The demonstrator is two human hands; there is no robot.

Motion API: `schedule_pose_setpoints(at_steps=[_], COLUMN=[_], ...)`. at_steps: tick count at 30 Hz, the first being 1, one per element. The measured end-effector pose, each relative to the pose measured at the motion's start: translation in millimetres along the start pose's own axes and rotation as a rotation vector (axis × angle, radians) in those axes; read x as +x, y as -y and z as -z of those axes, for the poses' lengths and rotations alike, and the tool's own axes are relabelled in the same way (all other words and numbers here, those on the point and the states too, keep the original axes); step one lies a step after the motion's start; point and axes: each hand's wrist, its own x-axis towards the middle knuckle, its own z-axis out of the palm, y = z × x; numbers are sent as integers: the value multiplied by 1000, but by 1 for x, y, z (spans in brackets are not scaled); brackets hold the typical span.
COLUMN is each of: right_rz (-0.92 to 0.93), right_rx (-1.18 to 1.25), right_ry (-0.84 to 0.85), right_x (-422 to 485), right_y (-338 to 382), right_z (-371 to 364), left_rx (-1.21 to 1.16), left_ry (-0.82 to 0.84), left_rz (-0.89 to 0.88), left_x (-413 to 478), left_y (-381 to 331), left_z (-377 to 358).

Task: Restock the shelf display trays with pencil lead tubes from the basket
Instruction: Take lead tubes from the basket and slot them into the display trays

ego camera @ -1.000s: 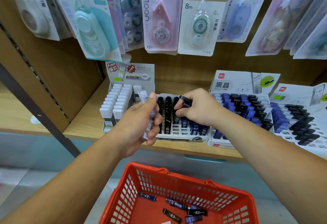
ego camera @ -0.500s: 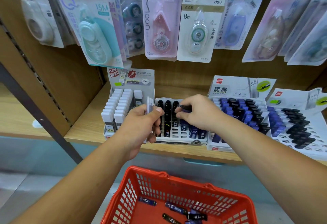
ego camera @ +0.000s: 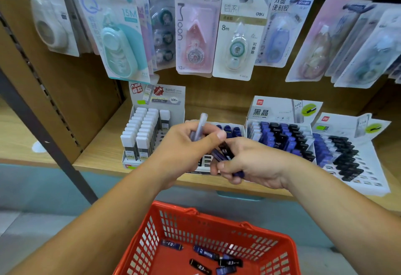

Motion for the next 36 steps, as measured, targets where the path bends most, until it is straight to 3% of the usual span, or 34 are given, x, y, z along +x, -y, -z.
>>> schedule_pose_setpoints(at_steps=[3, 6, 9, 11, 14, 16, 20, 25, 31, 36], right_rz=[36, 28, -29, -41, -15, 21, 28, 13, 44, 97], right_rx=[83, 83, 53, 76, 268, 348, 309, 286, 259, 227], right_ry=[8, 7, -181, -296, -310, -303, -350, -458, -398, -473], right_x=[0, -2, -1, 2, 5, 6, 5, 3, 1, -5], right_y=[-7, -12, -17, -17, -15, -16, -26, -33, -34, -36], right_z=[4, 10, 21, 28, 29, 27, 29, 36, 40, 43], left_rx=[128, 95, -10, 155, 503, 589, 616, 724, 780, 920], left_ry=[54, -55, -240, -290, -242, -187, -149, -47, 10, -3], left_rz=[-11, -25, -3, -32, -91, -133, -191, -141, -125, -127], left_x=[1, 9, 20, 26, 30, 32, 39, 46, 49, 49], left_y=[1, 6, 9, 13, 20, 27, 38, 41, 39, 37], left_z=[0, 2, 11, 19, 22, 18, 10, 5, 8, 3])
